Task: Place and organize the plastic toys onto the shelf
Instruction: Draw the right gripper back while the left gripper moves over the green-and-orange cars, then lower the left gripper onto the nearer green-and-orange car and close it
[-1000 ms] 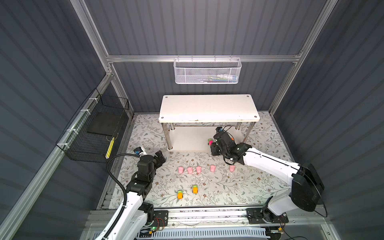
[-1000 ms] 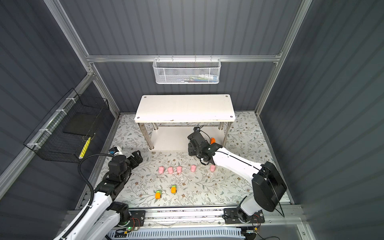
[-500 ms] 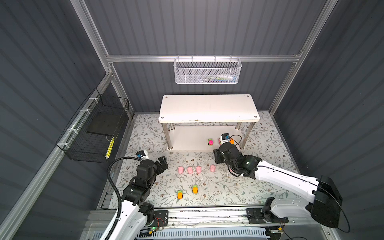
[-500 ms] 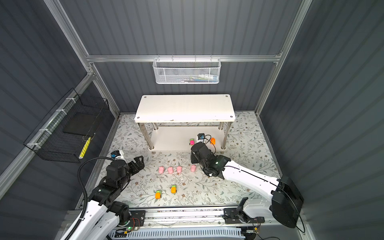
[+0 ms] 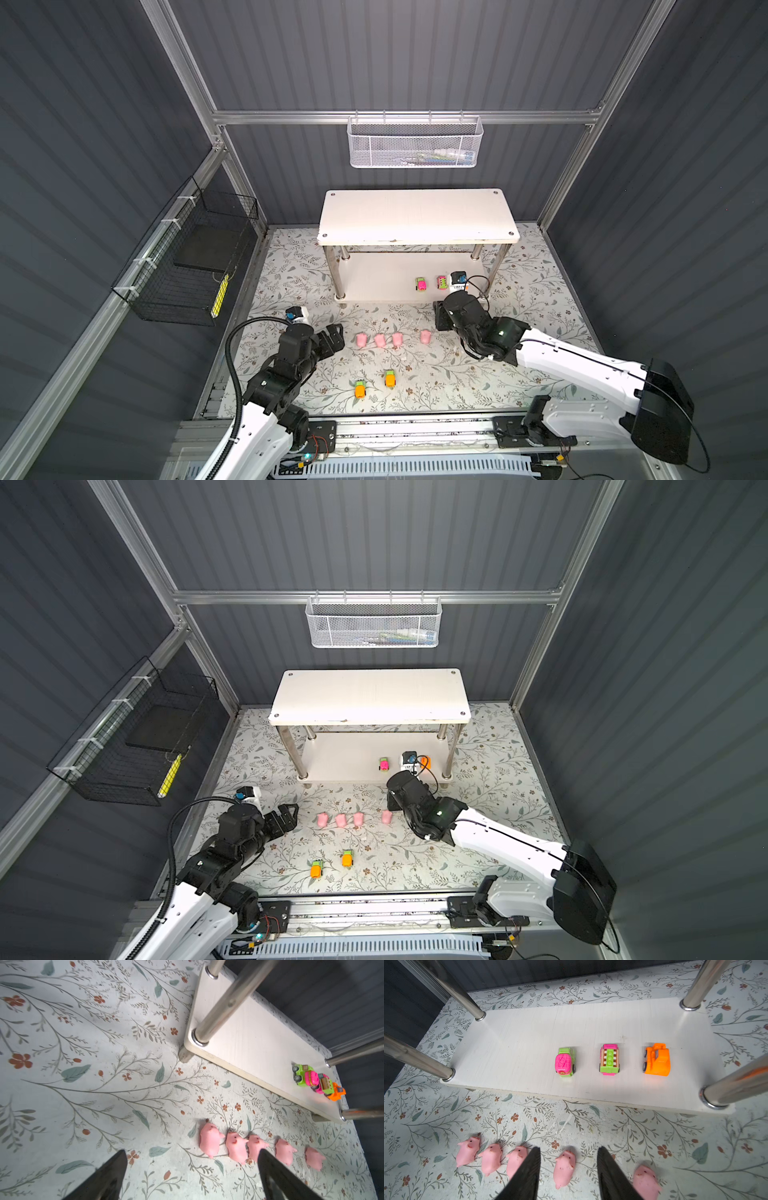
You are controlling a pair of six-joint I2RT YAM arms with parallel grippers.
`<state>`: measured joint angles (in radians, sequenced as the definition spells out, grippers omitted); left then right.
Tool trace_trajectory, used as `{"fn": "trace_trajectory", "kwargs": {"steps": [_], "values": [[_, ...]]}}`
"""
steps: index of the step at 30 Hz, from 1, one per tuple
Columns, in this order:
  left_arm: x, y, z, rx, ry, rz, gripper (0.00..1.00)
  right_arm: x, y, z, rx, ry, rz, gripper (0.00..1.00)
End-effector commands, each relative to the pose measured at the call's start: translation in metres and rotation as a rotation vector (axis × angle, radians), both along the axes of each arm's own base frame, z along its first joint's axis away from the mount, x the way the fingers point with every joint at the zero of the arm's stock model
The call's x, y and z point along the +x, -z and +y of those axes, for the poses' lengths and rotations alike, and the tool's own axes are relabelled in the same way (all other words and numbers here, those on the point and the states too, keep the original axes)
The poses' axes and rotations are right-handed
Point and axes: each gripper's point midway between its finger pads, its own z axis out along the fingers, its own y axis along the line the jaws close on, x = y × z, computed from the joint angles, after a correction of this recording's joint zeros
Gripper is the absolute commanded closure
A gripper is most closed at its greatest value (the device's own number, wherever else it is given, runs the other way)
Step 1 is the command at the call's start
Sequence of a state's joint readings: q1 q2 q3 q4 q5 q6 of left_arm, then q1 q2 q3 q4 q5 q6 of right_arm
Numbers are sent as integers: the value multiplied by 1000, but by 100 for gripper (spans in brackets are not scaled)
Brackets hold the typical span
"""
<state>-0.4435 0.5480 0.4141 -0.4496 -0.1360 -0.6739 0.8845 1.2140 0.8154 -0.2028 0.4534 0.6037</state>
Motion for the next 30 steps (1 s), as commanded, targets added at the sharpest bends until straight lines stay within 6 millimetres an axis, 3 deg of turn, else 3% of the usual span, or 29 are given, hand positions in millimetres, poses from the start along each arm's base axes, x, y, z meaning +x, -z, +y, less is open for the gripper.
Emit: {"fn": "trace_trajectory", "kwargs": {"steps": [1, 6, 16, 21, 25, 30], "values": [[-10, 9, -14, 45, 77, 34, 2, -3, 1, -7, -1, 23, -3, 53], [-32, 21, -30, 129, 146, 70, 1, -6, 1, -13, 4, 32, -8, 53], [-73, 46, -43, 252, 177, 127, 1, -11, 12, -18, -9, 33, 7, 52], [-93, 54, -63, 353, 221, 100, 1, -13, 16, -19, -4, 31, 13, 52], [-98, 50, -70, 425, 198, 69, 3, -15, 17, -22, -2, 34, 11, 52], [-105, 59, -75, 363, 184, 90, 6, -17, 26, -25, -14, 33, 21, 51]]}}
